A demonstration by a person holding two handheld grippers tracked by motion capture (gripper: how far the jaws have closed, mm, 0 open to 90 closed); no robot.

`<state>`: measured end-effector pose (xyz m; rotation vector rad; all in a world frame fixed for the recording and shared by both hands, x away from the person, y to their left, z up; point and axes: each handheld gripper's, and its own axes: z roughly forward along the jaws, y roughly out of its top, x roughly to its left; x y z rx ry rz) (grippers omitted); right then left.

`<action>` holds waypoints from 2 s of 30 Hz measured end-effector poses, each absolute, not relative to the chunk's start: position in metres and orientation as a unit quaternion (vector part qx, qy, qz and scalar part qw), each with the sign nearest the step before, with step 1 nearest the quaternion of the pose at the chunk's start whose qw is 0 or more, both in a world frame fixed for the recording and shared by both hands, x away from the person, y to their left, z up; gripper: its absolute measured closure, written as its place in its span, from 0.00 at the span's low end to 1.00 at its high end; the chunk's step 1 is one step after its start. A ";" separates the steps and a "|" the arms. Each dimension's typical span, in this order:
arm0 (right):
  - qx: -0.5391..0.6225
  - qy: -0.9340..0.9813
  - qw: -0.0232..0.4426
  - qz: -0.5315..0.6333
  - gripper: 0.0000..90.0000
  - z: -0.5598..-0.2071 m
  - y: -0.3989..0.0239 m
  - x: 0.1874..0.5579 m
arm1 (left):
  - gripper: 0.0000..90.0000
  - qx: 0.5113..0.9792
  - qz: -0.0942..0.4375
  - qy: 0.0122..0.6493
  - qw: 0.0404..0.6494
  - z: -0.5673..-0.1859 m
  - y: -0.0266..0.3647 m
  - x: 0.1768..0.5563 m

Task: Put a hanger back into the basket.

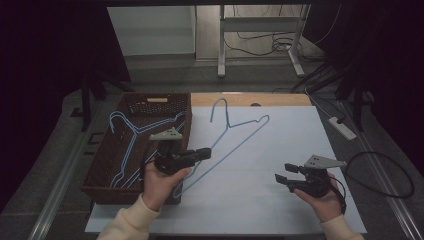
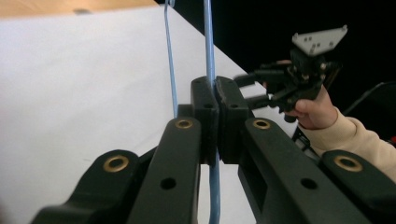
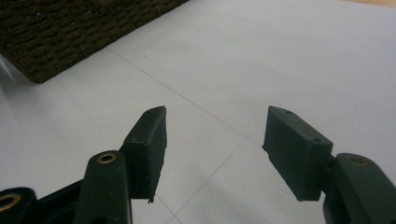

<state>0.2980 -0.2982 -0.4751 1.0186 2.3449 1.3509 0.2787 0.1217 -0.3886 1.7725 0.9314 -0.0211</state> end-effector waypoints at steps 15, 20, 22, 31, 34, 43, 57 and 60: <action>0.350 0.819 0.121 0.439 0.44 -0.485 -0.295 0.302 | 0.98 0.688 0.071 0.450 0.565 -0.369 0.257 0.282; 0.350 0.822 0.117 0.434 0.44 -0.487 -0.294 0.303 | 0.98 0.693 0.101 0.464 0.542 -0.377 0.283 0.286; 0.349 0.825 0.118 0.428 0.44 -0.488 -0.293 0.303 | 0.98 0.693 0.106 0.470 0.537 -0.379 0.292 0.288; 0.349 0.827 0.117 0.425 0.44 -0.489 -0.293 0.303 | 0.98 0.705 0.107 0.478 0.513 -0.394 0.311 0.290; 0.350 0.827 0.116 0.424 0.44 -0.490 -0.293 0.304 | 0.98 0.716 0.101 0.474 0.502 -0.400 0.310 0.290; 0.349 0.827 0.114 0.425 0.44 -0.490 -0.292 0.304 | 0.98 0.732 0.066 0.483 0.475 -0.419 0.307 0.298; 0.350 0.830 0.112 0.421 0.44 -0.491 -0.291 0.304 | 0.98 0.742 0.048 0.555 0.372 -0.441 0.306 0.315; 0.349 0.831 0.113 0.419 0.44 -0.491 -0.291 0.304 | 0.98 0.744 0.050 0.565 0.353 -0.442 0.304 0.319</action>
